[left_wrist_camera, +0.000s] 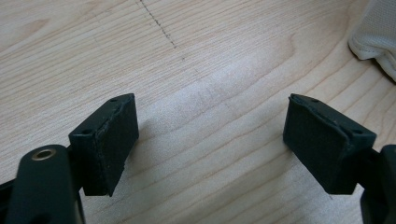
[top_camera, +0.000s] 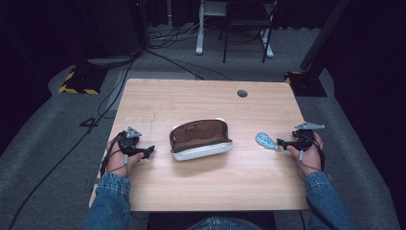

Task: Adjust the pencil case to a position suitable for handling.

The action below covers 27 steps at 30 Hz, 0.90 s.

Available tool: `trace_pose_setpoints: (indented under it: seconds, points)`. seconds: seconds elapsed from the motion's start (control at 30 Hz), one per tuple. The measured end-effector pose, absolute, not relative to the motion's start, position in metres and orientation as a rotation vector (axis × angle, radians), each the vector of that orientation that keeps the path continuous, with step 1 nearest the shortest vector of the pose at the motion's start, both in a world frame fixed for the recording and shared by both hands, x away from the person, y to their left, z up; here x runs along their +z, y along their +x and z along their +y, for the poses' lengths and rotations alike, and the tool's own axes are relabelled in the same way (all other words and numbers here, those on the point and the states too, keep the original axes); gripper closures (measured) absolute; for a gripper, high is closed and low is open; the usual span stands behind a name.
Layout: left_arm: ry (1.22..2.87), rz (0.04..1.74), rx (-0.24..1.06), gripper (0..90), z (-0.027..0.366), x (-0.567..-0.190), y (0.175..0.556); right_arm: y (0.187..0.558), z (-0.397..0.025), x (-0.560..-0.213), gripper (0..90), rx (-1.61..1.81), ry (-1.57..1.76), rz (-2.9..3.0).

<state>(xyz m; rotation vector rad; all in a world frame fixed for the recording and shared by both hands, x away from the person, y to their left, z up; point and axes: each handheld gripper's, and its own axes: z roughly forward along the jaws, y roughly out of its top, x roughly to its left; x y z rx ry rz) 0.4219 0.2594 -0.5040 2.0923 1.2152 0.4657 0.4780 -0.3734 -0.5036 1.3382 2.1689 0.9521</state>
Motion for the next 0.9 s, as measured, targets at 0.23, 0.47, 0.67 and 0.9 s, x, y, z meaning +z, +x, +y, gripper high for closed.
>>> trace_pose_setpoints:
  seconds: [0.23, 0.47, 0.67, 0.9]
  points:
    - [2.055, 1.252, 0.441, 23.9, 0.262, -0.500, 0.420, 0.478, -0.374, -0.504, 13.6, 0.952, 1.334, 2.171]
    - [2.039, 1.210, 0.455, 26.0, 0.257, -0.476, 0.419, 0.478, -0.373, -0.504, 13.6, 0.952, 1.336, 2.172]
    - [2.040, 1.156, 0.465, 26.8, 0.247, -0.457, 0.415, 0.478, -0.373, -0.504, 13.6, 0.952, 1.335, 2.172]
    - [2.028, 1.087, 0.471, 26.0, 0.233, -0.436, 0.412, 0.477, -0.374, -0.504, 13.8, 0.953, 1.325, 2.177]
